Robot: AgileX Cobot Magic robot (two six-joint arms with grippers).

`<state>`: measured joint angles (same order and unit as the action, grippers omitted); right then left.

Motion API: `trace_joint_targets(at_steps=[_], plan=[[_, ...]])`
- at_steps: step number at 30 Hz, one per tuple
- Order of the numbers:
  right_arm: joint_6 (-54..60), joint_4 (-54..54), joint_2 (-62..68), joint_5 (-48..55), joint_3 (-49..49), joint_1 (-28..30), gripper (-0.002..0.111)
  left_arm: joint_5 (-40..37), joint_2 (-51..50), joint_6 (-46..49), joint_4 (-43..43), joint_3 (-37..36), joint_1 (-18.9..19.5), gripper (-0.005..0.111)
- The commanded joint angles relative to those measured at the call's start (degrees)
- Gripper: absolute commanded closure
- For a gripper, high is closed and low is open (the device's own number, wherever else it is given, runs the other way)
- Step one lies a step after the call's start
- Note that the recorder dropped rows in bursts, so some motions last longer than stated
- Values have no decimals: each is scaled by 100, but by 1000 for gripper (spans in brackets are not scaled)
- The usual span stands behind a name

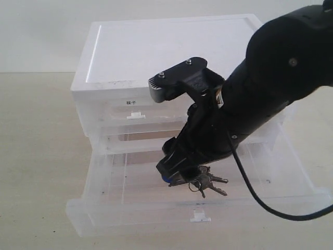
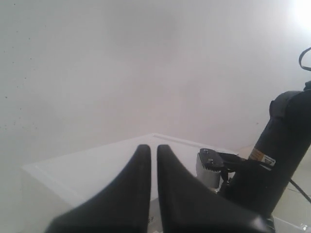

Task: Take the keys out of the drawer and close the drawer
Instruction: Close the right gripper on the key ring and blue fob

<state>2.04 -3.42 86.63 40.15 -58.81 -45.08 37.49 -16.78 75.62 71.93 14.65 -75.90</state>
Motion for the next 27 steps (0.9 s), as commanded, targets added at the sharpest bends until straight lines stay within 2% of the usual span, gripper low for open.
trace_joint_targets(at_steps=[1, 8, 15, 20, 27], plan=[[-204, 79, 134, 40, 11, 40, 40, -23, 40, 21, 17, -21, -1, 102], [-408, 342, 194, 79, 11, -346, 40, -23, 40, 21, 27, -21, -1, 102], [-650, 633, 607, -202, 11, -346, 40, -23, 40, 21, 45, -32, -1, 102], [-1221, 1504, 631, -45, 11, -346, 40, -23, 40, 21, 45, -32, -1, 102], [-1165, 1564, 1134, -11, 11, -346, 40, -23, 40, 21, 62, -31, -1, 102]])
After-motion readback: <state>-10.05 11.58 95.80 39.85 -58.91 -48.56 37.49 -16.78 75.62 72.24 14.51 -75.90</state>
